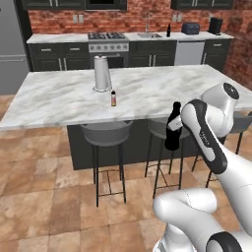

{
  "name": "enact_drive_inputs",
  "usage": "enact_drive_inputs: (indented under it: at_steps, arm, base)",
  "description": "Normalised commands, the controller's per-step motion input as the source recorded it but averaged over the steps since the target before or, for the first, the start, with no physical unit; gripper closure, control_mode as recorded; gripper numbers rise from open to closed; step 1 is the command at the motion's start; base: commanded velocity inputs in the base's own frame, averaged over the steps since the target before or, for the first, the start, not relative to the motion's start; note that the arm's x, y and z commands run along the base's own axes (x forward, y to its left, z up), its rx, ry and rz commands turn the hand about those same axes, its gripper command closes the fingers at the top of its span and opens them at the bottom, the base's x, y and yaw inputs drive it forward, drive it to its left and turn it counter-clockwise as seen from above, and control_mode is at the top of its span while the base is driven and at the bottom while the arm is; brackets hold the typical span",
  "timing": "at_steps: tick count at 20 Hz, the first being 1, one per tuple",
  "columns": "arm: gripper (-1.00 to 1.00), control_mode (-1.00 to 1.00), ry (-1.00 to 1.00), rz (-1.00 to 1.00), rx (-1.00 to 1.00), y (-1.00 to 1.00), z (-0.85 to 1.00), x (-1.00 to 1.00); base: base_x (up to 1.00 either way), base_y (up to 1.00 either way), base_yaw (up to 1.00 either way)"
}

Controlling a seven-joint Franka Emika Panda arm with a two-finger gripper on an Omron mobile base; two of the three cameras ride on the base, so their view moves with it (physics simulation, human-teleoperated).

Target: Place the large bottle from the dining counter next to the other large bottle outside the sink, and place the small bottle from the dining counter next to the other small bottle inside the sink.

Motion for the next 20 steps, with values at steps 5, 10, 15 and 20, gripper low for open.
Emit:
enact_drive_inputs:
  at_steps: [5,10,15,20]
  arm:
    - [1.0,1.0,0.0,0.0,0.0,0.0,0.0,0.0]
    - [1.0,1.0,0.0,0.0,0.0,0.0,0.0,0.0]
    - [1.0,1.0,0.0,0.0,0.0,0.0,0.0,0.0]
    - [1.0,1.0,0.0,0.0,0.0,0.0,0.0,0.0]
  base:
    - [-0.04,-0.59,0.04]
    - [0.0,-0.71,0.03]
    - [0.02,-0.74,0.01]
    - [0.04,-0.79,0.01]
